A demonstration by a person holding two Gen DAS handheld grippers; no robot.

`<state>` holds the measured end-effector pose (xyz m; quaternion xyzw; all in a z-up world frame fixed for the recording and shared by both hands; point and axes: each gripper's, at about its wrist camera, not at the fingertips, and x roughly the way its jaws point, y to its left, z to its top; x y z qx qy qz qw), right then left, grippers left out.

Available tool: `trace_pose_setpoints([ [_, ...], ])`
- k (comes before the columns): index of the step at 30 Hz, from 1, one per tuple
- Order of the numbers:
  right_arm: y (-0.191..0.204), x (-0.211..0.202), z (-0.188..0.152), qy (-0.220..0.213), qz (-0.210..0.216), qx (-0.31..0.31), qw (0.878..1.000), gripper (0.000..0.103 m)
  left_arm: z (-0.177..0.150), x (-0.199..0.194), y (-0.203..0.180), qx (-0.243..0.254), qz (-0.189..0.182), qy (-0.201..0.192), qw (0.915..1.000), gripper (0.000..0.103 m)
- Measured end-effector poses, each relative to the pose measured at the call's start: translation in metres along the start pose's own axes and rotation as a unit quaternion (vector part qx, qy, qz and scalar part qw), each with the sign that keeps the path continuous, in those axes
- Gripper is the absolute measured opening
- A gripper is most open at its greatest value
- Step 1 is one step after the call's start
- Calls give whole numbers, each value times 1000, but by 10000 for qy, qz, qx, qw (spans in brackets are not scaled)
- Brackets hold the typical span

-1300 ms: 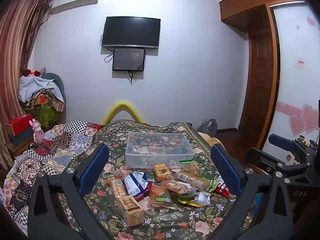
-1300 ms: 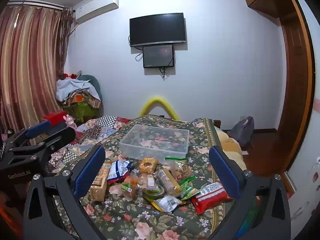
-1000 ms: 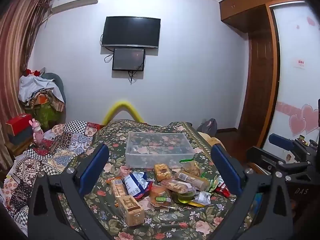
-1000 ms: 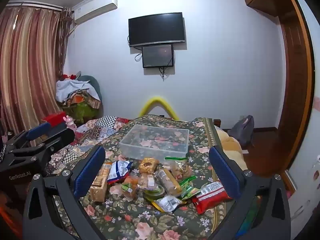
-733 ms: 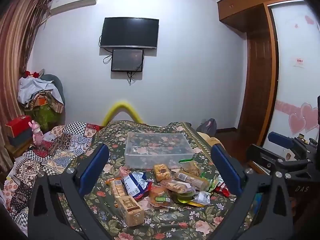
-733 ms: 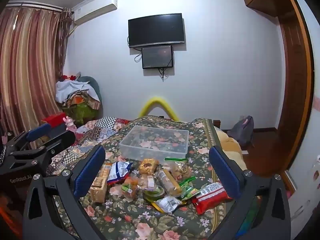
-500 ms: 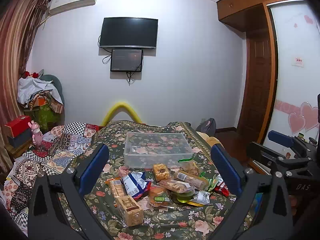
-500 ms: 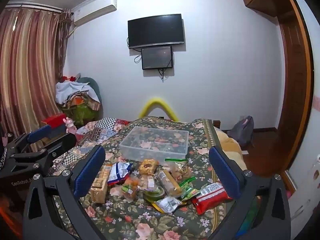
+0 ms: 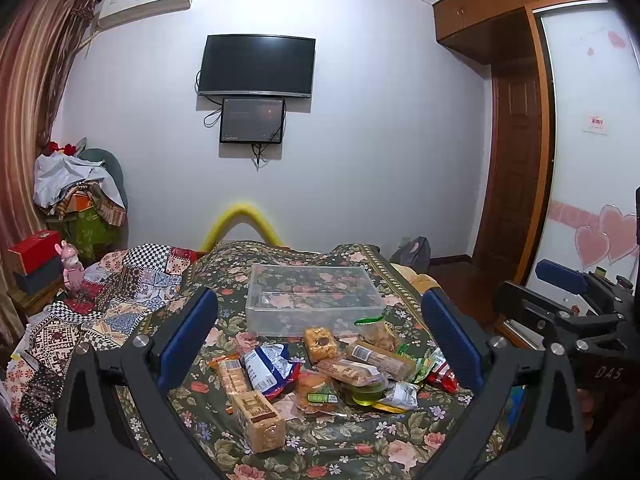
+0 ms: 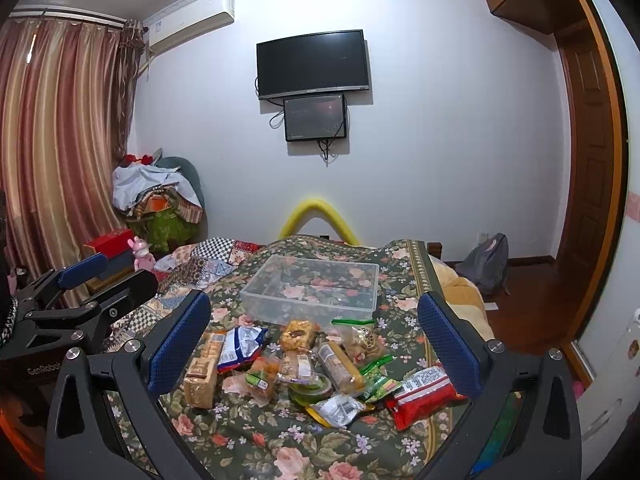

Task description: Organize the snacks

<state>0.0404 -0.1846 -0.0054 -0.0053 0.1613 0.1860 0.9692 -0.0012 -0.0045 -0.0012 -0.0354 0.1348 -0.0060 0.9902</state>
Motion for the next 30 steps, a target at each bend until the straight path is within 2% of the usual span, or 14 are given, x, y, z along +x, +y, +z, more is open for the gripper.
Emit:
trace_pose_setpoints([
  [30,1,-3,3,-56,25,15,10000,103,0,-1,0,-11,-30,-22,10000,103],
])
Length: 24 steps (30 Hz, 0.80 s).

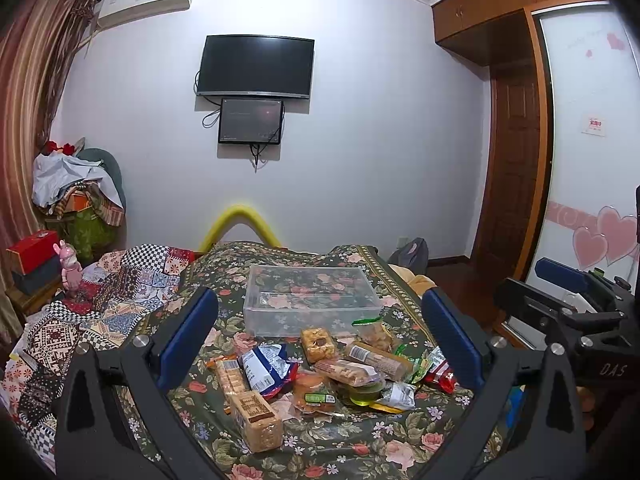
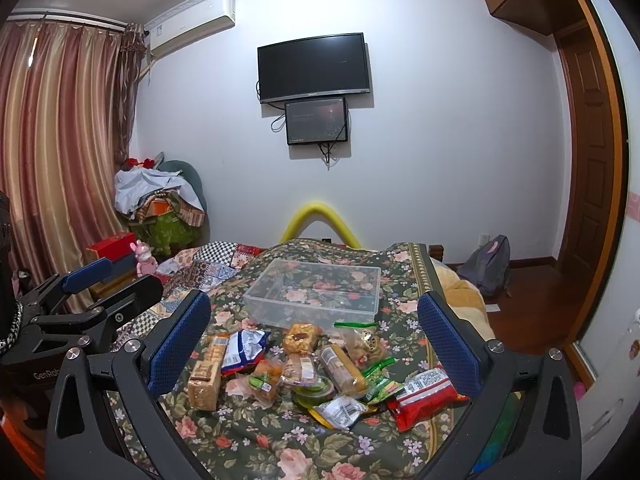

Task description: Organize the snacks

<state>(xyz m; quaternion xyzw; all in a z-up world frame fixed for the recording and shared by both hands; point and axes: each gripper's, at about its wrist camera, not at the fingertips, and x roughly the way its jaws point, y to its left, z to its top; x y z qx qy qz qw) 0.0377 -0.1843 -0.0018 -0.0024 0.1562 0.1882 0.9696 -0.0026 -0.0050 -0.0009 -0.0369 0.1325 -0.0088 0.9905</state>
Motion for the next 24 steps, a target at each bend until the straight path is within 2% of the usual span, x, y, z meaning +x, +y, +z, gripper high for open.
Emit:
trace_pose_setpoints([
  [14,0,2,-3,19,-28,1,10000,103,-2,2,2,-47,-33,34,10000,102],
  [18,-5,6,-6,71,-12,80,9999,103,-5,7,5,-58,33,109,9999,96],
  [24,-16,19,-15,273,-77,162,9995,103,-15,25,17,-128,55,450,9989,86],
])
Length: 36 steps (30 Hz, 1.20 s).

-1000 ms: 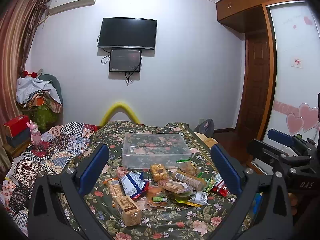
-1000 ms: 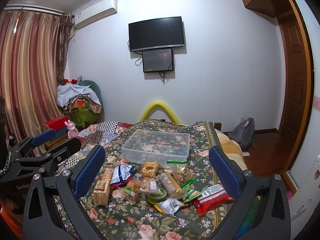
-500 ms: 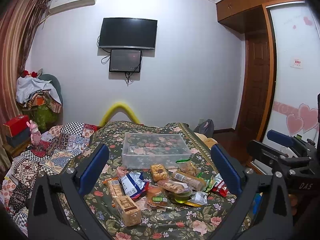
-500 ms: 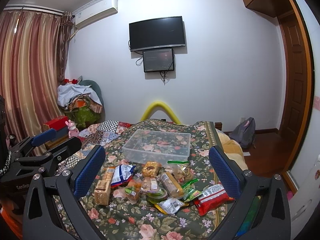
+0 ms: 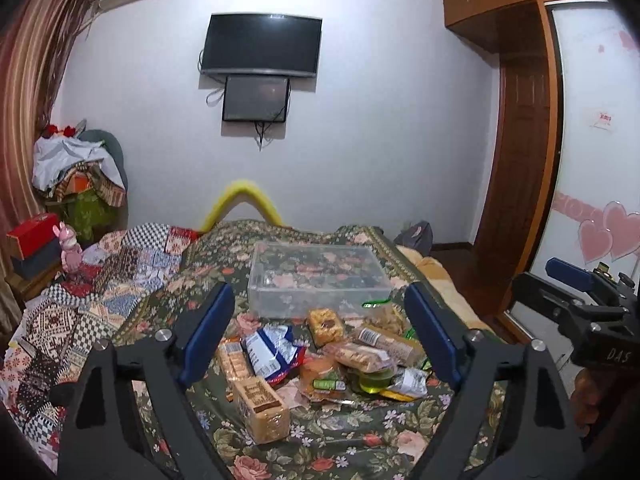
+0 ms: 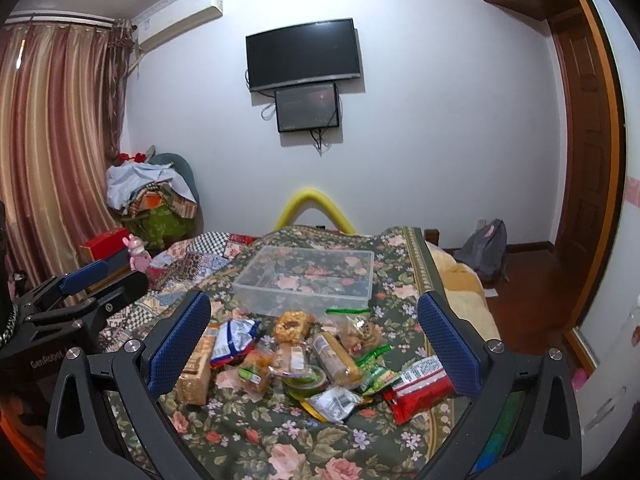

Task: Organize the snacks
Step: 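Grasp the wrapped bread loaf with left tool while right tool grasps red snack bag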

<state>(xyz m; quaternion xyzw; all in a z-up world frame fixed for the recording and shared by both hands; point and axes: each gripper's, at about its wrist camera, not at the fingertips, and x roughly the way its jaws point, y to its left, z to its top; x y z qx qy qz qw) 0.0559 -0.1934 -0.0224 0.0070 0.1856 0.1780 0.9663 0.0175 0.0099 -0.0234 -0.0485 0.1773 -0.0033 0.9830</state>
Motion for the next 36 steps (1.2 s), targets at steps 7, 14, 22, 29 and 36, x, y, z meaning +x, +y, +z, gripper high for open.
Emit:
trace_pose_setpoints([
  [7,-28,24,-17,470,-220,134,9986,94,-19,30,22,22,185,563,9982,79],
  [14,-59,50,-42,1100,-513,322,9921,80,-52,70,45,-62,445,1347,9899,77],
  [22,-92,79,-67,1830,-687,741,9779,71,-92,113,58,-172,554,2085,9763,77],
  [29,-114,108,-87,2297,-915,914,9646,71,-114,140,65,-95,653,2392,9687,71],
  [36,-132,129,-101,2563,-1012,1186,9539,71,-128,159,74,-72,776,2609,9622,36],
])
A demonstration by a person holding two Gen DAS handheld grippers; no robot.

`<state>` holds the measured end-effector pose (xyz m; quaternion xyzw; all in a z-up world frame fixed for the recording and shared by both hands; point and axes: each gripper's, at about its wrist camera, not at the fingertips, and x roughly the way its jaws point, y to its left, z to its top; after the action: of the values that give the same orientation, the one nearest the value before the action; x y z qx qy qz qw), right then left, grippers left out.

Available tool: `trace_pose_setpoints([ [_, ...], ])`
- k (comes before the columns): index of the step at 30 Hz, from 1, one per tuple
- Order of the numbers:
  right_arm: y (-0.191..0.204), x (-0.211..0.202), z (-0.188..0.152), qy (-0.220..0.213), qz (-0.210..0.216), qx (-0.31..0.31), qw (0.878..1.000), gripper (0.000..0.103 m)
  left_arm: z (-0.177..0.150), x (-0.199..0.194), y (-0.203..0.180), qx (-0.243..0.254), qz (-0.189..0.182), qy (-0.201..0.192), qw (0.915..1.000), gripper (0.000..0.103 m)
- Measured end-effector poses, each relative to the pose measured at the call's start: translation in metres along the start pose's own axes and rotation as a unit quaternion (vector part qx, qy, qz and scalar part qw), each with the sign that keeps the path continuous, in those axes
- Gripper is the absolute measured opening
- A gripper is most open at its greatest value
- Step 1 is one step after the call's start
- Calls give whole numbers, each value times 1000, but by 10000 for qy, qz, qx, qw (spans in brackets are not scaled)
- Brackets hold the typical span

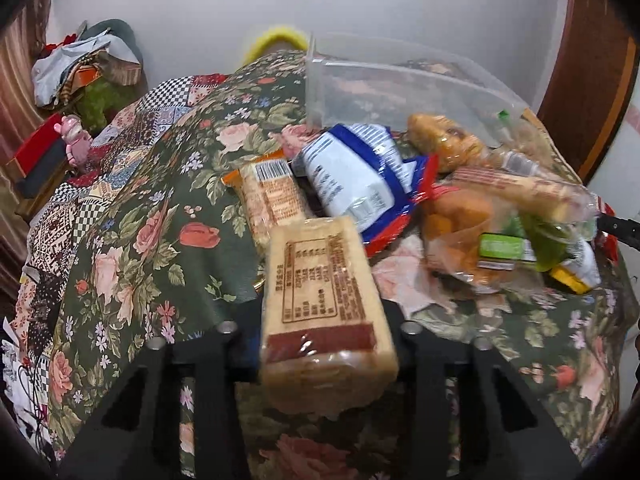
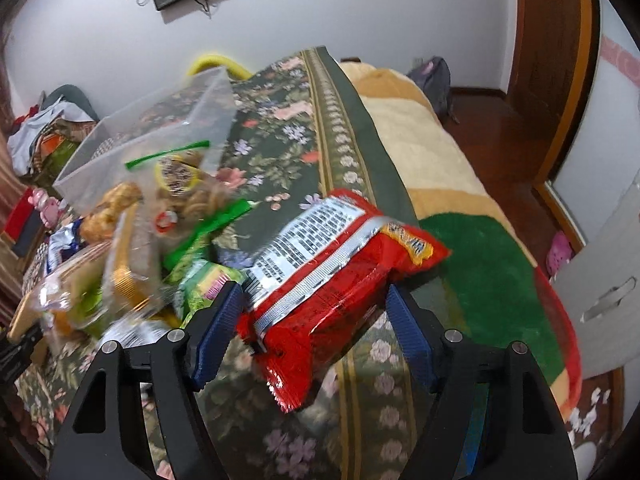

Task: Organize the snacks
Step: 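Grasp the wrapped bread loaf with left tool while right tool grasps red snack bag, then lower the bread loaf into the clear box with left tool while right tool drops red bag in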

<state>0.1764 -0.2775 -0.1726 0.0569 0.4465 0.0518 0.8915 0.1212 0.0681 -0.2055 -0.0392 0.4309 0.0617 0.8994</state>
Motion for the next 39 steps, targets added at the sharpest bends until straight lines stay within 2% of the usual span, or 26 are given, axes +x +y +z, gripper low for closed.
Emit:
trace_pose_setpoints([
  [6,-1,10,7,4,5,63,10000,72,2,-2,5,-39,-21,-157,9999,35],
  [15,-6,25,31,8,138,374,9992,79,20,-36,-4,256,54,-759,9968,34],
  [19,-3,36,44,59,33,348,9994,80,35,-43,-8,351,22,-950,9949,34],
  [23,5,51,52,161,-193,58,9997,82,49,-40,-12,383,-33,-1023,9940,34],
  [25,10,56,53,164,-319,-109,9993,79,56,-37,-13,360,-79,-1026,9940,34],
  [28,15,61,55,115,-521,-332,9980,67,66,-32,-15,336,-125,-1030,9940,34],
  [33,16,56,58,64,-495,-418,9979,66,85,-27,-17,267,-238,-1061,9937,34],
  [39,23,26,76,-366,-366,-416,9978,66,113,-27,-20,174,-383,-1186,9921,34],
])
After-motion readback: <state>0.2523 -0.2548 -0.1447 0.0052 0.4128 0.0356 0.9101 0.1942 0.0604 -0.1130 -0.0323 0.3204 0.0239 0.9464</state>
